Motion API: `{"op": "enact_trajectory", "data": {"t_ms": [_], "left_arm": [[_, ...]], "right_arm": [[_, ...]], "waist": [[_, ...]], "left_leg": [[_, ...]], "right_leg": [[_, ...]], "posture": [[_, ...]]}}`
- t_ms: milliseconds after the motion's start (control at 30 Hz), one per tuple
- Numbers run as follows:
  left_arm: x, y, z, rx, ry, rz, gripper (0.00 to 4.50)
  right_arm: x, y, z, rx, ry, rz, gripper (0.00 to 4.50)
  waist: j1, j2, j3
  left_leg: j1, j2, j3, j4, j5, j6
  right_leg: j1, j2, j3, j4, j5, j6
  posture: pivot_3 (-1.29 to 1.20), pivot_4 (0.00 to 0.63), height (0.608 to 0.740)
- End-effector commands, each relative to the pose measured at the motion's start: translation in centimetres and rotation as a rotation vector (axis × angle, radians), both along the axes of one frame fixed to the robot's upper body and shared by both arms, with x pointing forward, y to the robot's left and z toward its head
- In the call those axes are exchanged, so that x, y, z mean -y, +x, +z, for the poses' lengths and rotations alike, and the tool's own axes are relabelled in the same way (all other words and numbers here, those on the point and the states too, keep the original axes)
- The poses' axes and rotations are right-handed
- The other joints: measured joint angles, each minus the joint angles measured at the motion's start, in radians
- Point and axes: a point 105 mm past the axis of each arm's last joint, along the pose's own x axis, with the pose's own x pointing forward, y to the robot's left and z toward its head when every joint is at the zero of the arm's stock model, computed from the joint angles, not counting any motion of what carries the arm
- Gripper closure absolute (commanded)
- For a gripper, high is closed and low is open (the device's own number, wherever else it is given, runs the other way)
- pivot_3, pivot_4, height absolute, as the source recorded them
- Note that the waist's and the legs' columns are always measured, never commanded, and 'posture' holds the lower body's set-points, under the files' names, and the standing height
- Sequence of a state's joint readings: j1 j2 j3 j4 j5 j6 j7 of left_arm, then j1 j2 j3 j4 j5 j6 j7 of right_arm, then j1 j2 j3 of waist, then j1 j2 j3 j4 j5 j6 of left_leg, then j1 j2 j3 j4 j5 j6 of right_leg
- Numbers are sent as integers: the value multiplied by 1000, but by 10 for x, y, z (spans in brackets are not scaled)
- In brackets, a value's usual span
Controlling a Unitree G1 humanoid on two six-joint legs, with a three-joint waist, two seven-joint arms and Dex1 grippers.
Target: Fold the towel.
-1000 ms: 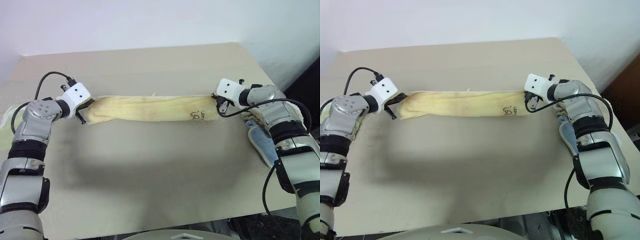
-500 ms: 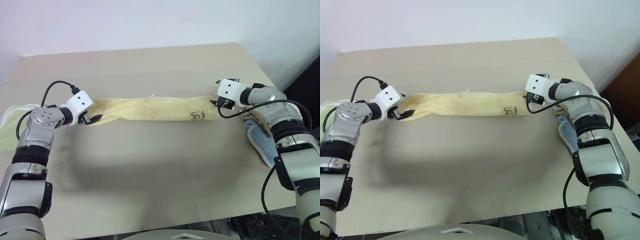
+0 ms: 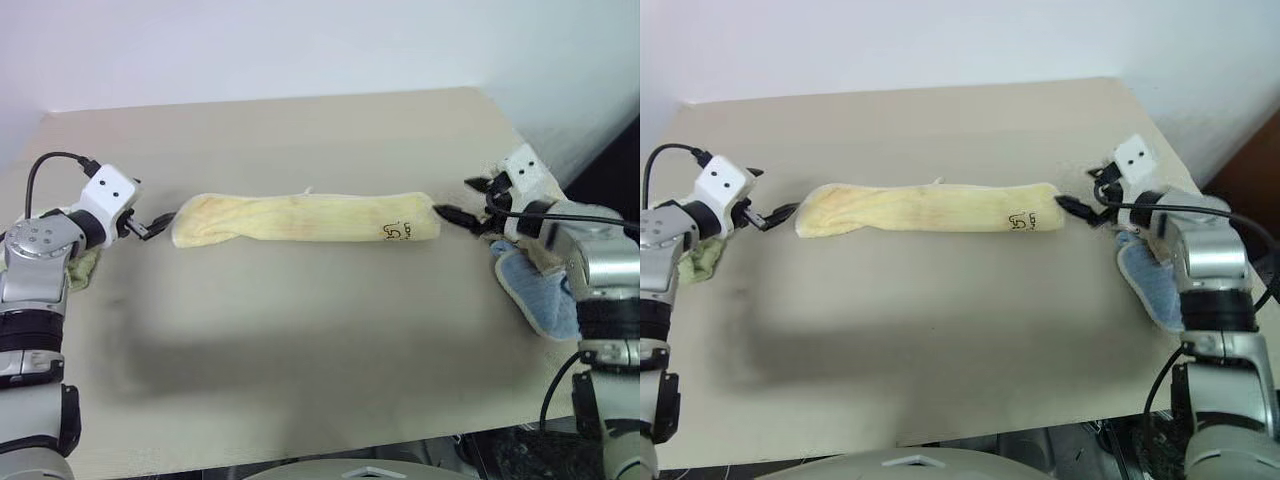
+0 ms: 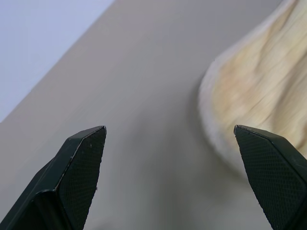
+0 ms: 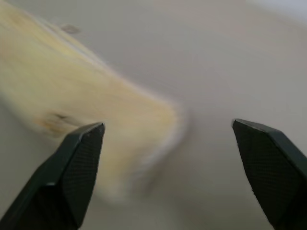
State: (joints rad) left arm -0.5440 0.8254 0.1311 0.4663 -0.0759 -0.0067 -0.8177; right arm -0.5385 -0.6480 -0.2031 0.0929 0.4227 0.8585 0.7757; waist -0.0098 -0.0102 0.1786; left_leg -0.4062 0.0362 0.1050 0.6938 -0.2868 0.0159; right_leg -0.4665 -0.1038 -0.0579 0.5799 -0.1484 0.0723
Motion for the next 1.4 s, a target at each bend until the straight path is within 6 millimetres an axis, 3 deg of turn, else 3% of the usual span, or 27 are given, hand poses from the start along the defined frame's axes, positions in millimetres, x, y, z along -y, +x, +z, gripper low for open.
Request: {"op": "enact_trajectory", "data": {"t_ms": [33, 167, 267, 400, 533, 900, 1033, 1133, 1400], "left_arm": [[18, -3, 13, 41, 1, -81, 17], [45, -8, 10, 31, -62, -190, 17], [68, -15, -1, 3, -62, -278, 17], [84, -19, -8, -17, -88, -321, 17], [96, -21, -11, -22, -105, -344, 17], [107, -27, -12, -21, -133, -367, 17], [109, -29, -13, -21, -134, -371, 17], [109, -30, -14, -23, -136, -370, 0], [111, -31, -18, -26, -136, -370, 0]], "right_arm": [[-5, -15, 12, -78, 182, -38, 41], [-14, -32, 6, -210, 414, -32, 41], [-24, -46, -12, -338, 482, -38, 41], [-38, -46, -27, -420, 531, -96, 41], [-38, -26, -45, -494, 610, -284, 41], [-22, 21, -32, -425, 768, -495, 41], [-21, 27, -33, -426, 779, -520, 41], [-20, 27, -32, -419, 791, -521, 650], [-5, 26, -23, -379, 796, -569, 3373]], "waist": [[0, 0, 0], [-2, 0, 0], [-2, 0, 0], [-6, 0, 0], [-8, 1, -1], [-11, 1, -1], [-12, 1, -1], [-11, 1, -1], [-11, 2, -1]], "left_leg": [[0, 0, 0, 1, 0, 0], [0, 0, -1, 4, 0, 0], [-1, 1, -1, 4, 0, 0], [-1, 1, 0, 4, 0, 0], [-1, 0, 0, 4, 0, 0], [-2, -1, 0, 3, 0, 1], [-1, -1, 0, 3, 0, 1], [-1, -1, -1, 3, 0, 1], [-2, -1, -2, 2, 0, 1]], "right_leg": [[0, 0, 0, 0, 0, -1], [0, 0, 0, 0, 0, -3], [0, 1, 0, 1, 1, -2], [-1, 1, 0, 1, 1, -2], [-1, 1, 0, 2, 1, -2], [-1, 1, 0, 0, 1, -2], [0, 1, 0, 0, 1, -2], [0, 1, 0, 0, 0, -3], [-1, 1, 0, 0, -1, -4]], "posture": [[0, 150, 728], [0, 150, 728], [0, 150, 728], [0, 150, 728], [0, 150, 728], [0, 150, 728], [0, 150, 728], [0, 150, 728], [0, 150, 728]]}}
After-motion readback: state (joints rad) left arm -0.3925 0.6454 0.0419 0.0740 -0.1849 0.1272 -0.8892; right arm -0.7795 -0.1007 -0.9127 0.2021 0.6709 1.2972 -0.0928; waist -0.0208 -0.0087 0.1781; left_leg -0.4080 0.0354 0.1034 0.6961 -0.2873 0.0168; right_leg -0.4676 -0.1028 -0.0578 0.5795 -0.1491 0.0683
